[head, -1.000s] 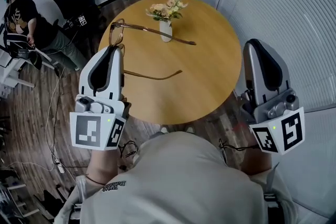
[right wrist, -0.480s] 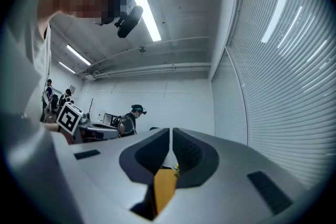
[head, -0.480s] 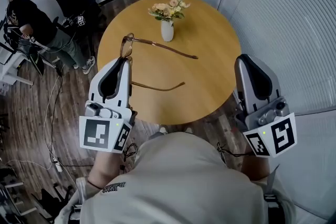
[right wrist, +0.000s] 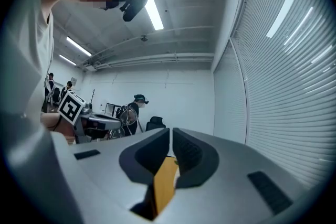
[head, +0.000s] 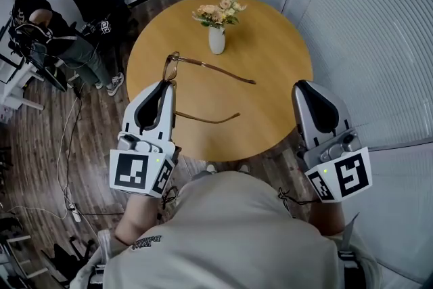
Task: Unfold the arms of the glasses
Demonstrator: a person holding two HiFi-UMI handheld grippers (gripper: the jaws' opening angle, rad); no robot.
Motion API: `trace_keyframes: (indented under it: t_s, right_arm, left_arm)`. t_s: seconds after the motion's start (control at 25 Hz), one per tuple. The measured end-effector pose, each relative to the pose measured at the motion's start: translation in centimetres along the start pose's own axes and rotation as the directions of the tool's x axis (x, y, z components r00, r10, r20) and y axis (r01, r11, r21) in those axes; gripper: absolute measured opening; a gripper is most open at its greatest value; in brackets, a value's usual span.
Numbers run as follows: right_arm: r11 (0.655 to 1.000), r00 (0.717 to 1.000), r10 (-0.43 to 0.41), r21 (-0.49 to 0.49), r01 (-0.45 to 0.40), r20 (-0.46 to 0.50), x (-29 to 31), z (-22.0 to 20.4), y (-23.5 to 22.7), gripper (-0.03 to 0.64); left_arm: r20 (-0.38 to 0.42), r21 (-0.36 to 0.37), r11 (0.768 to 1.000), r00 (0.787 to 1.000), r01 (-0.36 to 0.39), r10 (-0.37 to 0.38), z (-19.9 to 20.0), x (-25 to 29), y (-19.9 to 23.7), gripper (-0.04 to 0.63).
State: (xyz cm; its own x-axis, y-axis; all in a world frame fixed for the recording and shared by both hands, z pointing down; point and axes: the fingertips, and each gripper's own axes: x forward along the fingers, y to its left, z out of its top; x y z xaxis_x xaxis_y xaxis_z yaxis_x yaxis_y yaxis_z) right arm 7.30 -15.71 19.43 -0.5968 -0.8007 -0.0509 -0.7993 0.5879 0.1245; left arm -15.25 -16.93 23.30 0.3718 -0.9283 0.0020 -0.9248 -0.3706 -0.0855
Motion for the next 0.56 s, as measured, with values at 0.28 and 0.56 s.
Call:
trace_keyframes:
  t_s: [0.28,0.56]
  right_arm:
    - [1.0,0.999,-0.005,0.019,0.006,-0.044,0.1,-1.6,-0.1,0.04]
    - [1.0,0.998,-0.018,-0.012,0.018,-0.063,0.3,-2.5,-0.4,0.04]
  left_arm:
    - [-0.034,-0.028,1.0,0.999,-0.002,0.001,-1.5,0.5,-0.1,0.04]
    - [-0.062,-0.014,1.0,0.998,0.004,-0.005,-2.8,1.1,-0.1,0.04]
